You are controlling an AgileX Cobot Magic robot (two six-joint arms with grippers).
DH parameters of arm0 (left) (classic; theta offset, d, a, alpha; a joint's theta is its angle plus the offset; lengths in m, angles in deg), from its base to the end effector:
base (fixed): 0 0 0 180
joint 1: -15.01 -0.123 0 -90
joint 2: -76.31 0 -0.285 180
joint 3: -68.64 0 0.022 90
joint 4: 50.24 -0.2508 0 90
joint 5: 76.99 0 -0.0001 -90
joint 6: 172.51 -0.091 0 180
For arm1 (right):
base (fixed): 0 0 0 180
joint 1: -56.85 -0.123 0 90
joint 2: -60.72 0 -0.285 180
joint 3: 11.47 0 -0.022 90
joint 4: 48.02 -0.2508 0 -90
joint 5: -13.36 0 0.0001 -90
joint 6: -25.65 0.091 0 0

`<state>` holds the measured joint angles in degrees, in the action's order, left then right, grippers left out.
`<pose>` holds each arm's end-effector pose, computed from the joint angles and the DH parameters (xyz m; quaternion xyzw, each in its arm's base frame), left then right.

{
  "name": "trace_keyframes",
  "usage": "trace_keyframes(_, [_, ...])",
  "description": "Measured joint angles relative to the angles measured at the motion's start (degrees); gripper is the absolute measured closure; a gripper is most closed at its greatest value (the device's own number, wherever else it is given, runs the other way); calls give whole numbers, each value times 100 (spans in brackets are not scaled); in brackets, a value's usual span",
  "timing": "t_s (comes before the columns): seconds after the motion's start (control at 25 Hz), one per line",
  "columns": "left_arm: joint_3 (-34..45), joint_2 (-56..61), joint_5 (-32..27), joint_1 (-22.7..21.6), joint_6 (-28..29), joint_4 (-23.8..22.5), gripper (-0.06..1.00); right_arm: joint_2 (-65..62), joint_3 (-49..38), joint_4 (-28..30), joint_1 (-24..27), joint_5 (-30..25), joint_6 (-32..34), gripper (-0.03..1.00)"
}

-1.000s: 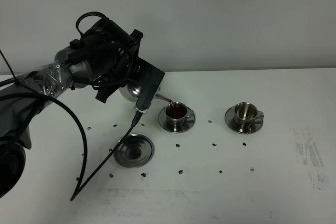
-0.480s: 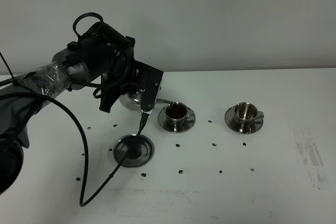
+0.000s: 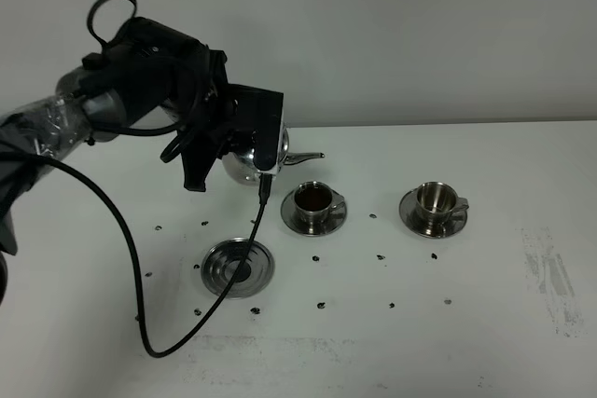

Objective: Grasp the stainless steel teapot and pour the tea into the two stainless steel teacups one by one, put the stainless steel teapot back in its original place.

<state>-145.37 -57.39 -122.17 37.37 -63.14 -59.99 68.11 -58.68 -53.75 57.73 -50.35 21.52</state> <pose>0.4668 -0.1802 0.2350 0.7158 0.6257 0.1919 0.2435 -0.0110 0.0083 0.2800 -0.0283 0.8570 0.0274 0.5138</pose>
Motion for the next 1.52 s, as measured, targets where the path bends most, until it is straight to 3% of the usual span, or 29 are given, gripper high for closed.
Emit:
trace_keyframes(0.32, [0,84,-235,-437,1567,875,72,0,0,0,0,0,0,54])
trace_keyframes(0.56, [0,-196,-289,-500,2808,1433,72,0,0,0,0,0,0,54])
trace_keyframes(0.8, [1,-433,-333,-505,3801,1532,72,0,0,0,0,0,0,54])
trace_keyframes(1.12, [318,-433,-76,-592,4429,1590,72,0,0,0,0,0,0,54])
trace_keyframes(1.52, [549,-373,264,-595,4353,1490,72,0,0,0,0,0,0,54])
